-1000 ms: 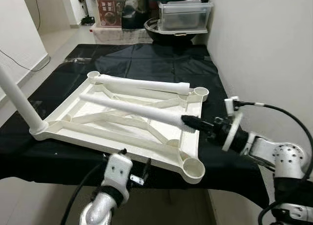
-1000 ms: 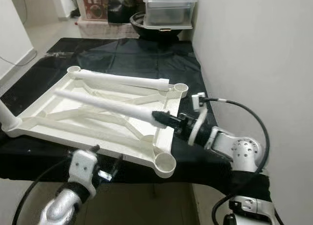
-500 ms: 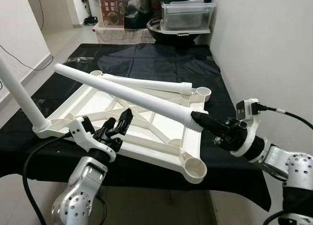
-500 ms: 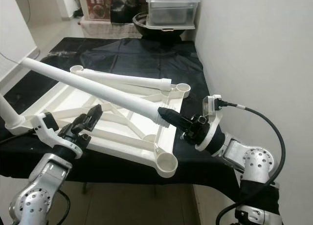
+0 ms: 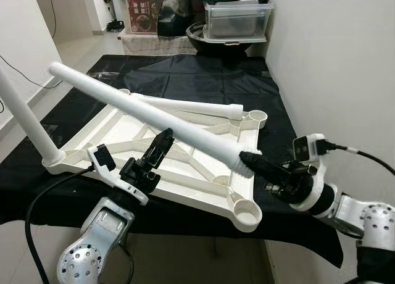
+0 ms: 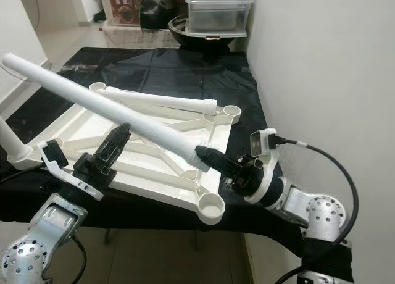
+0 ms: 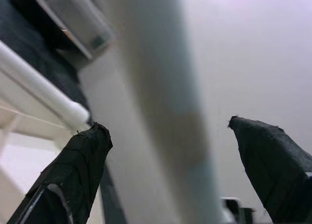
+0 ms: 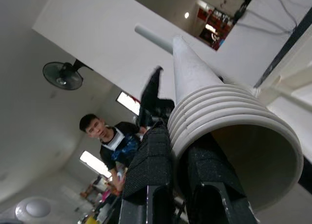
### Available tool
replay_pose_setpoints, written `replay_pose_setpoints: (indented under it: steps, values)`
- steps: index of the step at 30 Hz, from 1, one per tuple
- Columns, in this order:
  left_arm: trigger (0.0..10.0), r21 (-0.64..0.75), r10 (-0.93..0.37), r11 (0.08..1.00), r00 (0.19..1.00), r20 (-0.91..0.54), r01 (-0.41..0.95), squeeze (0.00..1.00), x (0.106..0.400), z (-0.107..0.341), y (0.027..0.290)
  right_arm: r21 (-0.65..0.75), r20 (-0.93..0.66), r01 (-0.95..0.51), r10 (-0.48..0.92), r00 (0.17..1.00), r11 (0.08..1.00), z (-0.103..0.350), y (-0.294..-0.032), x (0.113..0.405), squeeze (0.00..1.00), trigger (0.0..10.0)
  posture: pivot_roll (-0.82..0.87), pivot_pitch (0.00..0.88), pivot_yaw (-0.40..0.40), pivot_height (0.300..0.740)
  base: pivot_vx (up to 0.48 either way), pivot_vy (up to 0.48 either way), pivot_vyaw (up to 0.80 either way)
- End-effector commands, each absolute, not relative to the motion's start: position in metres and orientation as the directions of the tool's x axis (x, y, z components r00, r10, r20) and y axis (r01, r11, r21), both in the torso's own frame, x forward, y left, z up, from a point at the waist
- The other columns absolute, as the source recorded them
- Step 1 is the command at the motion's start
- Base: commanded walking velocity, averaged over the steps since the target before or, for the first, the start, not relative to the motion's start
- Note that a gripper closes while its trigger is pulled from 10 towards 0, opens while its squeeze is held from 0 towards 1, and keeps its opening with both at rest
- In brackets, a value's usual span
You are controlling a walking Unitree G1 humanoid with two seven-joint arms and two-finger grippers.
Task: Building children table
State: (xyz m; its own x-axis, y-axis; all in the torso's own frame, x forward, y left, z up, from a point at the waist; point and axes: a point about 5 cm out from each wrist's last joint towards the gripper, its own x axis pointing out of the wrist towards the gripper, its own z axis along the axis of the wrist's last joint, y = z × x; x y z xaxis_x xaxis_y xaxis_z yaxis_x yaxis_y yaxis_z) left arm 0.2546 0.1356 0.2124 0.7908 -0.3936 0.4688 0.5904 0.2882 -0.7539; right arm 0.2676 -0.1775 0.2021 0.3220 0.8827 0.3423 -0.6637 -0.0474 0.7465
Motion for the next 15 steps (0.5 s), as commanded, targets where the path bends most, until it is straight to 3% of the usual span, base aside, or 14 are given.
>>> replay_pose_setpoints:
  steps: [1, 15]
  values:
    - [10.0, -0.746, -0.391, 0.253, 0.77, 0.504, 0.617, 0.0, 0.251, 0.218, 0.14, 0.732, 0.376, -0.675, 0.88, 0.291, -0.09, 0.204, -0.177, 0.263, 0.0, 0.0, 0.05, 0.09, -0.032, 0.74, 0.0, 0.0, 0.0]
    - [10.0, -0.733, -0.336, 0.213, 0.753, 0.566, 0.646, 0.0, 0.249, 0.227, 0.164, 0.772, 0.357, -0.632, 0.867, 0.347, -0.065, 0.188, -0.192, 0.259, 0.0, 0.0, 0.06, 0.085, -0.037, 0.74, 0.0, 0.0, 0.0]
